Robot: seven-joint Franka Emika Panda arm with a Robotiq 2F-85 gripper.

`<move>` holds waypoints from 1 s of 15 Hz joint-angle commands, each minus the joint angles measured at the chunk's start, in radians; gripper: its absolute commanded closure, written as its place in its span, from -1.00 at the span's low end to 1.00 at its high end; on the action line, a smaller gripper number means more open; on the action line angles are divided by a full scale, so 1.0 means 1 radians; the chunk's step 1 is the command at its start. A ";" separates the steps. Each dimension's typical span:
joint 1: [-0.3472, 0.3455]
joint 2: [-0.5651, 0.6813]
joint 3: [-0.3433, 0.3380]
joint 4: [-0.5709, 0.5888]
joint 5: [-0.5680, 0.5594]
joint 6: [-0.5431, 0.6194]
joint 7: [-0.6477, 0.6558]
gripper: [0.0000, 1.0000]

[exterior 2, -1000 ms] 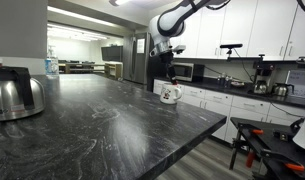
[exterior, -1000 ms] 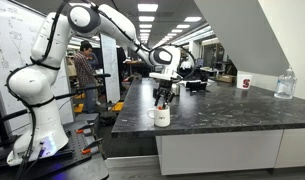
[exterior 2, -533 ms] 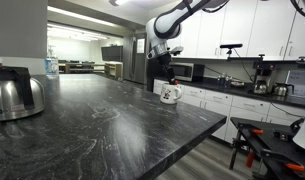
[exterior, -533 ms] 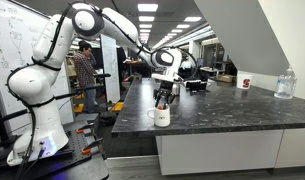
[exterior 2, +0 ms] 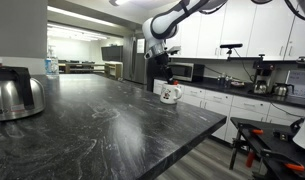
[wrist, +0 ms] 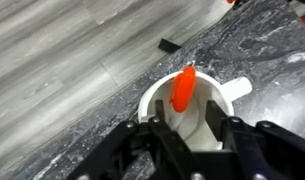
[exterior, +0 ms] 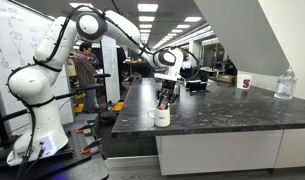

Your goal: Remove the marker from the mug and put it on the table

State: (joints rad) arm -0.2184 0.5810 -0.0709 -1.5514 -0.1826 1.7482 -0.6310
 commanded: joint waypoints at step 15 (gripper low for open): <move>0.018 0.066 0.022 0.034 -0.133 -0.044 -0.019 0.91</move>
State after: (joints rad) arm -0.2016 0.6408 -0.0590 -1.5350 -0.2903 1.7220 -0.6455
